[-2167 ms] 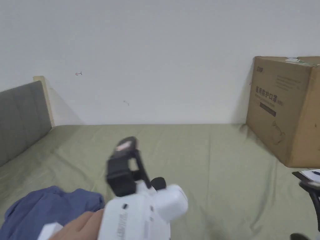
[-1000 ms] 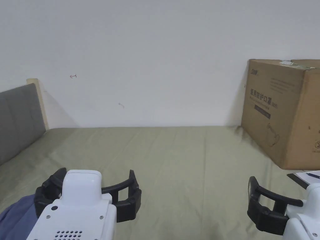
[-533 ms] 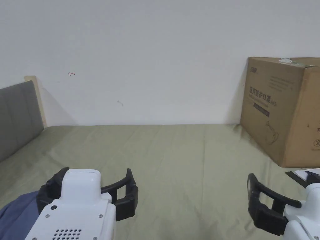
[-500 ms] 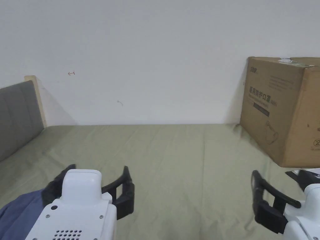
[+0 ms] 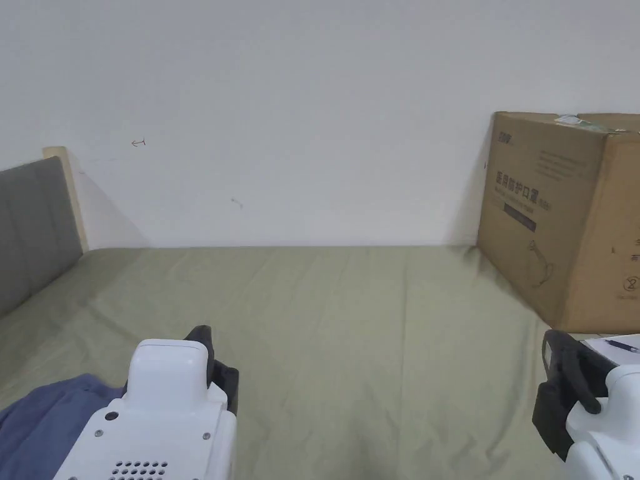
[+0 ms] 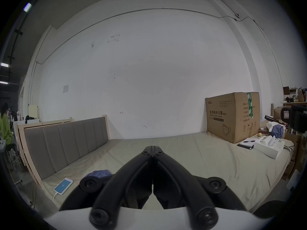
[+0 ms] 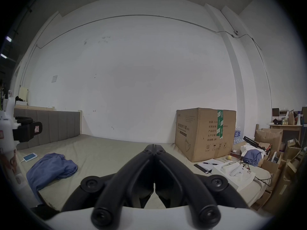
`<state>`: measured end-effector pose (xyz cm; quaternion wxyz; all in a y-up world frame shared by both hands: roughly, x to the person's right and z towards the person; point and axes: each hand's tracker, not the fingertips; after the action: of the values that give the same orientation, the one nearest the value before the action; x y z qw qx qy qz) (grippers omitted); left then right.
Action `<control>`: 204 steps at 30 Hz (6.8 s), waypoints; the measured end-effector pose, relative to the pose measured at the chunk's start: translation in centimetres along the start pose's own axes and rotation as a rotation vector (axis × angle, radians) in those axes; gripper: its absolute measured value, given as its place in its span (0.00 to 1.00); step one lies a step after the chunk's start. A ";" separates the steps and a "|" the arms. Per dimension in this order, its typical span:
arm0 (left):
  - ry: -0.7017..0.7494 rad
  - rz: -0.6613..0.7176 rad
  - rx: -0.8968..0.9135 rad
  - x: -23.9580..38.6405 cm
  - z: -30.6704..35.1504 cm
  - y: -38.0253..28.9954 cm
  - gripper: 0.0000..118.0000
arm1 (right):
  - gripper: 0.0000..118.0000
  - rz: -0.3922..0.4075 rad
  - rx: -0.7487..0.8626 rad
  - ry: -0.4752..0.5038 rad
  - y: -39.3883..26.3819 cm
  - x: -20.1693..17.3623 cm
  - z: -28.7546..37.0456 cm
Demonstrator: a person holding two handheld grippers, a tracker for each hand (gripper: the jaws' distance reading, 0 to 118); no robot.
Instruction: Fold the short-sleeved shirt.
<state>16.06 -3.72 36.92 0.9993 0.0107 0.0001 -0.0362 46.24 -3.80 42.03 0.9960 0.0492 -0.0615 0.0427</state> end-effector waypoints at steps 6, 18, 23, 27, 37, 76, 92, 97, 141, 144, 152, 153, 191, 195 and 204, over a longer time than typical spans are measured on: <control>-0.010 -0.015 0.011 0.3 -0.2 0.3 0.00 | 0.00 -0.025 -0.018 -0.032 0.1 0.6 -0.3; 0.008 0.006 0.005 -1.8 -0.1 0.7 0.00 | 0.00 -0.059 -0.037 -0.003 0.6 0.4 -1.5; 0.177 -0.047 -0.007 -8.2 2.0 1.2 0.00 | 0.00 -0.093 -0.026 0.159 1.6 -5.7 -3.7; 0.383 -0.037 -0.054 -14.5 4.7 1.0 0.00 | 0.00 -0.072 -0.025 0.359 1.8 -13.3 -4.9; 0.532 0.029 -0.166 -19.8 3.8 -2.0 0.00 | 0.00 -0.066 -0.074 0.577 0.9 -19.8 -7.2; 0.009 0.081 -0.932 -26.1 -27.9 -11.3 0.01 | 0.00 -0.065 -0.506 0.538 -8.5 -12.1 -13.6; -0.217 -0.092 -0.155 -13.7 -16.9 27.5 0.01 | 0.00 -0.134 -0.270 0.362 0.1 -4.4 -11.0; -0.489 -0.103 -0.162 -2.0 -18.6 27.4 0.01 | 0.00 -0.151 -0.239 0.272 0.9 -0.8 -10.5; -0.045 0.149 -0.120 -6.0 -1.5 -2.8 0.00 | 0.00 -0.159 -0.144 -0.001 -3.5 1.6 -4.2; 0.023 0.102 -0.091 -4.8 -0.4 -4.6 0.00 | 0.00 -0.132 -0.117 -0.013 -3.8 1.1 -3.5; -0.037 0.087 -0.120 -3.5 -0.6 -5.0 0.00 | 0.00 -0.127 -0.093 -0.014 -3.1 1.0 -3.0; -0.038 0.090 -0.119 -3.5 -0.6 -5.0 0.00 | 0.00 -0.127 -0.094 -0.016 -3.0 1.0 -3.0; -0.299 -0.060 -1.063 -4.6 -39.8 -16.5 0.00 | 0.00 -0.154 -0.367 0.236 -8.7 -2.9 -18.9; -0.327 0.005 -1.069 -5.5 -38.6 -15.8 0.00 | 0.00 -0.140 -0.671 0.412 -8.0 -3.1 -32.0; -0.391 0.096 -0.998 -6.8 -37.0 -15.4 0.00 | 0.90 -0.217 -1.316 0.325 -18.1 -7.1 -49.0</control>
<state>8.15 -17.76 -0.37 0.8648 -0.4725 -0.1693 0.0127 46.71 -17.23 -8.97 0.8139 -0.5672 0.0810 -0.0965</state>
